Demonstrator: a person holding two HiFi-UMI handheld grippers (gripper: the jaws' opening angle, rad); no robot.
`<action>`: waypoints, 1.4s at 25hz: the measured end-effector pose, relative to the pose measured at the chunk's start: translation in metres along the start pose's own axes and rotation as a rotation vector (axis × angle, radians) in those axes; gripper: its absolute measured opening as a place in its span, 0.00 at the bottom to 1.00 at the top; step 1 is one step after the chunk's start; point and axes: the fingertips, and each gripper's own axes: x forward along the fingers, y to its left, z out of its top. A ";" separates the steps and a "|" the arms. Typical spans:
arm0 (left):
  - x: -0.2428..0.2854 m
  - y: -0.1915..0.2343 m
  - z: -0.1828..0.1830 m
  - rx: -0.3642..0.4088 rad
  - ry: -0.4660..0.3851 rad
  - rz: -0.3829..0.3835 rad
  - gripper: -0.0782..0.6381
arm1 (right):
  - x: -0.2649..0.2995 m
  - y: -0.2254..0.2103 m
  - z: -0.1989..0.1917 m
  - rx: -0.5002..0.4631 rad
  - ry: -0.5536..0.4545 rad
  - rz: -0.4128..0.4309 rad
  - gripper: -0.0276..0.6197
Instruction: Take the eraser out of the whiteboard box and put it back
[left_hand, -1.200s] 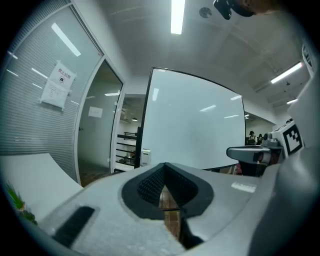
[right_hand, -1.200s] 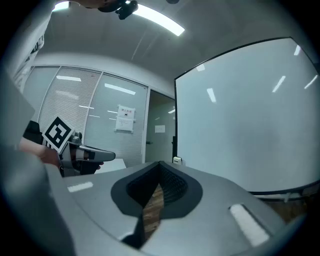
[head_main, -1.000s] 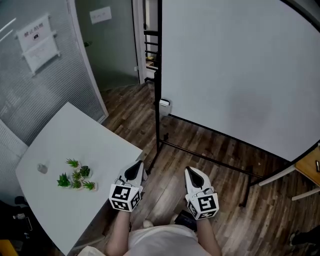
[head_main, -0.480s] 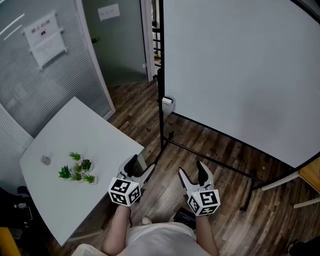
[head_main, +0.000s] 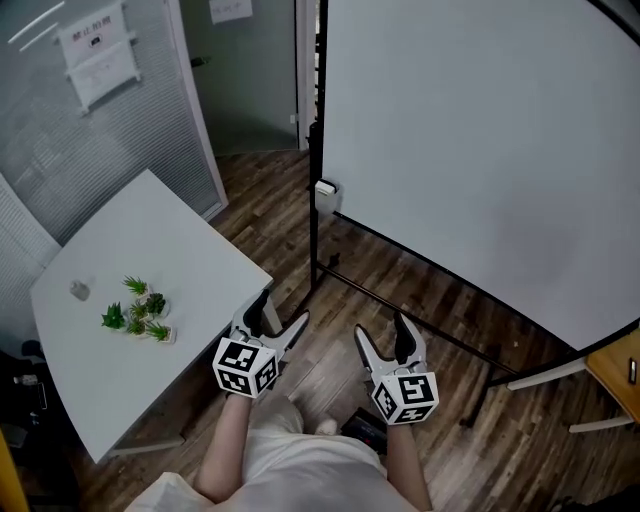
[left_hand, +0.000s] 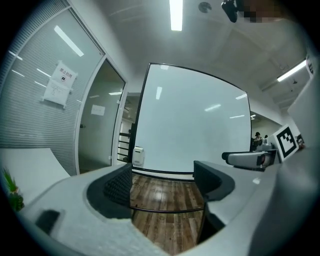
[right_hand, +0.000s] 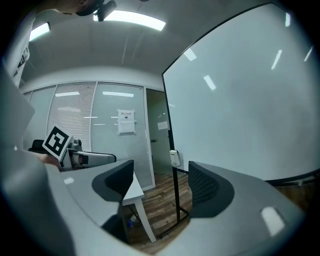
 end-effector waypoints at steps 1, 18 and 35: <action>0.003 -0.002 -0.001 0.001 0.002 0.003 0.64 | -0.001 -0.003 0.001 0.002 0.001 0.001 0.57; 0.129 0.058 0.014 -0.002 0.016 -0.007 0.64 | 0.095 -0.066 -0.005 0.032 0.050 -0.030 0.54; 0.260 0.135 0.037 0.007 0.019 -0.079 0.64 | 0.222 -0.106 0.013 -0.007 0.069 -0.097 0.55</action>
